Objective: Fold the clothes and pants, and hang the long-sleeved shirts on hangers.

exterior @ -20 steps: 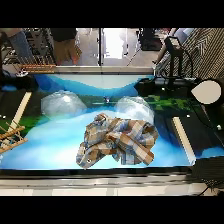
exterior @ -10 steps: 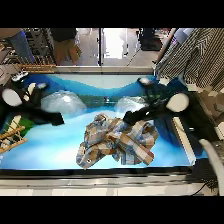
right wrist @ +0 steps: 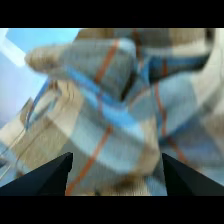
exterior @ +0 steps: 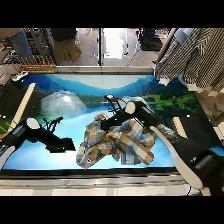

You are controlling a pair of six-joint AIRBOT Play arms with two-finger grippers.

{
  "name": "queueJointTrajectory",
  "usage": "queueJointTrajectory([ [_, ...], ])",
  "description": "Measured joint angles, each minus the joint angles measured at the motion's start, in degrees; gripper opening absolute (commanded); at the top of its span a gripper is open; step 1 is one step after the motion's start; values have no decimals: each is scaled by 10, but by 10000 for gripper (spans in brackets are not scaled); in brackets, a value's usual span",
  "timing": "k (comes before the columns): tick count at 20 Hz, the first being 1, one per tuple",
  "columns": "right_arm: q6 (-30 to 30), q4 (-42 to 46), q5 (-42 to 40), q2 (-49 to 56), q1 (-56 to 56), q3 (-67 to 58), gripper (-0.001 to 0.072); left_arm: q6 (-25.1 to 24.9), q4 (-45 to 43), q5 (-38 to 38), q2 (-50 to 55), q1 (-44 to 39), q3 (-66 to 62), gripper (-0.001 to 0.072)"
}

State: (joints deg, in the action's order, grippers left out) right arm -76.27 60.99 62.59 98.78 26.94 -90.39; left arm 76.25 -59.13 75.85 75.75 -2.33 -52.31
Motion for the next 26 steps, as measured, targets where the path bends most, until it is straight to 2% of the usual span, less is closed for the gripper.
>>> queueJointTrajectory([
  [4,16,18,7,65,8,-75,637,3,9,4,31,-39,14,682],
  [5,19,23,12,76,10,-84,627,6,11,1,41,-48,15,605],
  [6,21,26,15,84,12,-90,560,9,11,-2,53,-56,16,458],
  [7,25,31,18,91,15,-95,375,12,14,-6,63,-63,17,307],
  [9,36,33,20,98,20,-101,154,17,24,-20,80,-72,17,27],
  [10,40,37,20,101,21,-103,38,18,30,-28,87,-75,18,11],
  [13,44,50,20,101,20,-106,35,12,38,-45,95,-77,11,10],
  [16,45,86,33,79,7,-132,35,1,43,-28,87,-61,-50,10],
  [19,35,132,54,26,-19,-201,35,-2,46,-7,65,-23,-204,9],
  [23,23,160,57,-101,-55,-266,35,1,80,4,48,20,-494,9],
  [26,23,166,122,-186,-82,-250,36,18,86,7,36,29,-601,9],
])
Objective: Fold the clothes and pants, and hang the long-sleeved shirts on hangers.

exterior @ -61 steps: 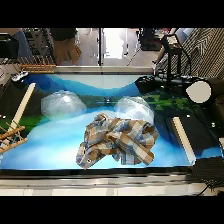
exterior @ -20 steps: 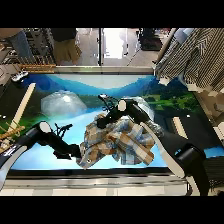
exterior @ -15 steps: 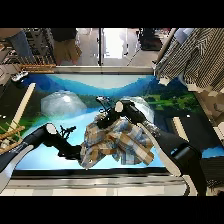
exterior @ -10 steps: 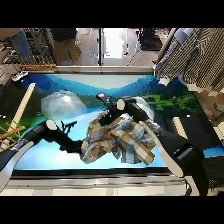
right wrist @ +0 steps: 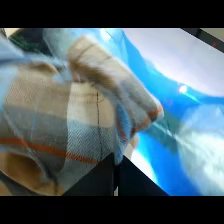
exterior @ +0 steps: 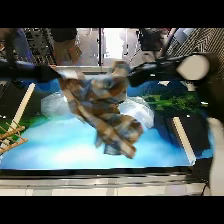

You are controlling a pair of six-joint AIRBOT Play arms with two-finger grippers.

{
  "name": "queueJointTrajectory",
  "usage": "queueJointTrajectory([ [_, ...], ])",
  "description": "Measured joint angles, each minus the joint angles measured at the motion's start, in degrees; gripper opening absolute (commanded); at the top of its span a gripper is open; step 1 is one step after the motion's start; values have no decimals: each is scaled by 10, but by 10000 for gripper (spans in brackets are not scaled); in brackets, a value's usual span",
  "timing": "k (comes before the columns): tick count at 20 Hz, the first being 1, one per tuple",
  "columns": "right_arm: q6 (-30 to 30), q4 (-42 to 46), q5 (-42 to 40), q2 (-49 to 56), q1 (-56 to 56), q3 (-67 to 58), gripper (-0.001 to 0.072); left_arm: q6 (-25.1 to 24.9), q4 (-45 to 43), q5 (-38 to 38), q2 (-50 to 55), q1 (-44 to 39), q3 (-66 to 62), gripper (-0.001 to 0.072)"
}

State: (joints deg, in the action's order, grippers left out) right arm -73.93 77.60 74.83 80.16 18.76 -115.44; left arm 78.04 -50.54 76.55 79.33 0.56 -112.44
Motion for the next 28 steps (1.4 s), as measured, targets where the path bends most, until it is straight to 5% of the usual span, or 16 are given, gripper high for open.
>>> queueJointTrajectory([
  [4,-17,6,152,-68,-44,115,76,3,-2,7,-2,-8,49,10],
  [5,-27,6,184,-78,-53,155,341,-6,-2,10,-1,-12,72,10],
  [6,-36,4,210,-85,-58,192,506,-14,-2,11,0,-17,94,10],
  [9,-53,-7,218,-97,-67,285,508,-41,3,16,2,-42,153,10],
  [19,-56,-160,-31,-81,-71,353,527,-124,-51,119,3,-98,257,11],
  [28,-68,-203,-190,126,24,322,582,-142,-108,185,3,-100,345,11],
])
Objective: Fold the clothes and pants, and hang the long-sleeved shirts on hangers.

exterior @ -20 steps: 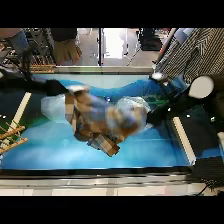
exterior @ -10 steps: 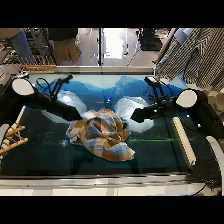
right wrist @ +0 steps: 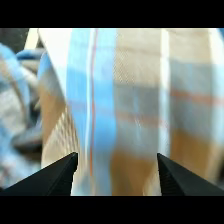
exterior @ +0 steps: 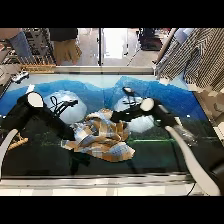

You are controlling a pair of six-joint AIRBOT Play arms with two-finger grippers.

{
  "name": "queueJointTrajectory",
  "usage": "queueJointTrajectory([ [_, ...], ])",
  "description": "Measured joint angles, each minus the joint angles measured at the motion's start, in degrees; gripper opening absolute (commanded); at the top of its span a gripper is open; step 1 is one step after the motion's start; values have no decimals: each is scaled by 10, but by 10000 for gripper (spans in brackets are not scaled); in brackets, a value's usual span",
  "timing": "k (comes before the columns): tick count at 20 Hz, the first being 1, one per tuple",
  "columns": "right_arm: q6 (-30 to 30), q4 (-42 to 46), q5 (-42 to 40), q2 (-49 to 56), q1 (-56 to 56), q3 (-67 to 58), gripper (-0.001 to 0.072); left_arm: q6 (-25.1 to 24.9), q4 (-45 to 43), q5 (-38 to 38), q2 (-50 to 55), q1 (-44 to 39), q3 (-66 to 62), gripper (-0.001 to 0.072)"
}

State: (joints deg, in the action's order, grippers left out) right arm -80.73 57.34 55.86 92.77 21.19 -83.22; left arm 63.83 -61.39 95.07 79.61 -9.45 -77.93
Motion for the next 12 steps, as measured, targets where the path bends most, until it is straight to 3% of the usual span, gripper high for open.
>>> queueJointTrajectory([
  [1,5,0,-11,35,13,-25,574,0,-2,3,0,0,2,11],
  [2,8,0,-21,67,23,-53,487,-1,-3,3,0,0,4,11],
  [3,9,2,-26,100,31,-84,235,-2,-4,4,0,0,5,11],
  [4,8,5,-30,132,37,-119,34,-2,-5,5,0,1,6,11],
  [8,-13,76,-38,192,42,-253,35,-4,-37,-9,0,16,-17,11],
  [12,-45,210,-47,112,5,-341,35,-19,-36,-124,1,67,-162,9],
])
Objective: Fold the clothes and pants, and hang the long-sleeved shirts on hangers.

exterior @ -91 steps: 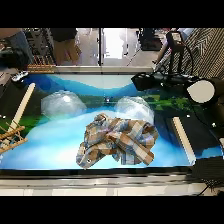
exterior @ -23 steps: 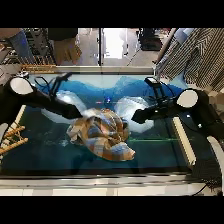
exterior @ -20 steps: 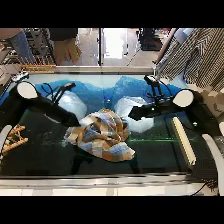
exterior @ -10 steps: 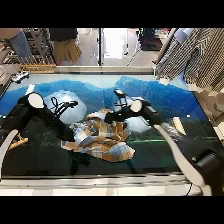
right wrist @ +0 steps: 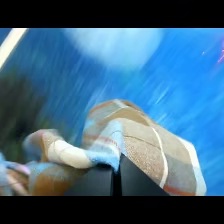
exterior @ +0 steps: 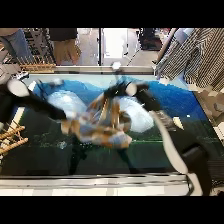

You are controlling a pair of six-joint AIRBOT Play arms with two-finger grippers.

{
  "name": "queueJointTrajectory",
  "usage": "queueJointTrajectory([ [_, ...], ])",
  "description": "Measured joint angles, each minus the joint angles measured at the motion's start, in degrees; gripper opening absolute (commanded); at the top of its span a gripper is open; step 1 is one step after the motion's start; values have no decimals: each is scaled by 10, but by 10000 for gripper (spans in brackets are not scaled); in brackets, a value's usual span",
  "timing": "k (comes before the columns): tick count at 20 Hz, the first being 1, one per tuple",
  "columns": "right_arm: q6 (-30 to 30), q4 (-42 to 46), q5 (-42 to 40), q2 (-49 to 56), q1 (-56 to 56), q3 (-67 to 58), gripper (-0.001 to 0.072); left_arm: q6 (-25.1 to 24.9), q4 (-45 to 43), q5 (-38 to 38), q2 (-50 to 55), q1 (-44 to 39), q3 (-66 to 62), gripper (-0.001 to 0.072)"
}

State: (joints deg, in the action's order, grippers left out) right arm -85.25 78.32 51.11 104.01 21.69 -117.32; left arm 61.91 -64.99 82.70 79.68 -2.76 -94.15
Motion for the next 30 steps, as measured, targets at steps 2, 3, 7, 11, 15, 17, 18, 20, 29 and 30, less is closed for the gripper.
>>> queueJointTrajectory([
  [2,-7,43,0,-83,-29,-10,35,-22,65,-83,0,25,-96,9],
  [3,-7,56,9,-131,-42,-10,35,-35,103,-119,0,35,-136,9],
  [7,-7,78,129,-287,-71,17,35,-74,196,-162,1,49,-201,10],
  [11,-12,-4,316,-365,-72,129,38,-88,133,-98,26,50,-147,11],
  [15,-7,-169,370,-419,19,332,541,-94,-12,-34,80,51,-97,711],
  [17,-1,-197,339,-426,73,397,542,-91,-68,-14,110,52,-86,699],
  [18,1,-192,311,-428,87,414,541,-78,-87,-8,121,52,-83,698],
  [20,-5,-163,225,-427,89,433,513,-38,-103,-2,131,55,-80,698],
  [29,55,-240,7,-201,20,387,522,237,-49,50,137,42,1,690],
  [30,76,-262,10,-153,22,351,522,253,-49,57,136,42,23,690],
])
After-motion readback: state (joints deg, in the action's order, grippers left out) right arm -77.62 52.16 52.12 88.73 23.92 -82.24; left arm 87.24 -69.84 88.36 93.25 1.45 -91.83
